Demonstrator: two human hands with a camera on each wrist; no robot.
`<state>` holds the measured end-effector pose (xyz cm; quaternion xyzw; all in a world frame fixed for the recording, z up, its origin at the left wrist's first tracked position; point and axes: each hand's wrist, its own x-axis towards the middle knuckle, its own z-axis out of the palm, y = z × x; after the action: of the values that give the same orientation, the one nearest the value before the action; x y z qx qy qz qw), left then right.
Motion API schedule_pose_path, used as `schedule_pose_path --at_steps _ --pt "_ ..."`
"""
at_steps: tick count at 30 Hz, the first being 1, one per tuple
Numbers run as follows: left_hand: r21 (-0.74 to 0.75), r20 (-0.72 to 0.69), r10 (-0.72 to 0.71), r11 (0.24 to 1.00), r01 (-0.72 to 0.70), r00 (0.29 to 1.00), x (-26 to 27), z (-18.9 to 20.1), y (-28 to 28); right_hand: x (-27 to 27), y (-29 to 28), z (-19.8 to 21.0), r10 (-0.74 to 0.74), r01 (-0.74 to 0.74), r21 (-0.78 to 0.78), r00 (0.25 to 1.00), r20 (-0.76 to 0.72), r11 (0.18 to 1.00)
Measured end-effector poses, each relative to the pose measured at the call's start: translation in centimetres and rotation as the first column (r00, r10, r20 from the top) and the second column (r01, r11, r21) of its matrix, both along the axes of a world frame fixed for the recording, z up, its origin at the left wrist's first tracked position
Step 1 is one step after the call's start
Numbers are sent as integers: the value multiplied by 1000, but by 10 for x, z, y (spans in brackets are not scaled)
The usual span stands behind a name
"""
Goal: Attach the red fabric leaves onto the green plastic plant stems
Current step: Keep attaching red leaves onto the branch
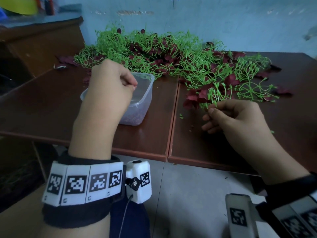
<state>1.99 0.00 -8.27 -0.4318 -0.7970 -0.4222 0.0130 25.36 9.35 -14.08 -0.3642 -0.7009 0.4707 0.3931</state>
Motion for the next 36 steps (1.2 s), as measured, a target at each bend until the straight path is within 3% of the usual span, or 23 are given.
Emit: schedule_pose_path --at_steps 18,30,36 --pt "-108 -139 -28 994 13 990 7 0 -4 -1 1 -2 -8 8 9 1000 20 1000" --pt "-139 -27 32 990 -35 999 11 4 0 -1 1 -3 -6 5 15 1000 20 1000" --pt "-79 -73 10 997 -16 997 0 -5 0 -1 1 -2 0 0 10 1000 23 1000"
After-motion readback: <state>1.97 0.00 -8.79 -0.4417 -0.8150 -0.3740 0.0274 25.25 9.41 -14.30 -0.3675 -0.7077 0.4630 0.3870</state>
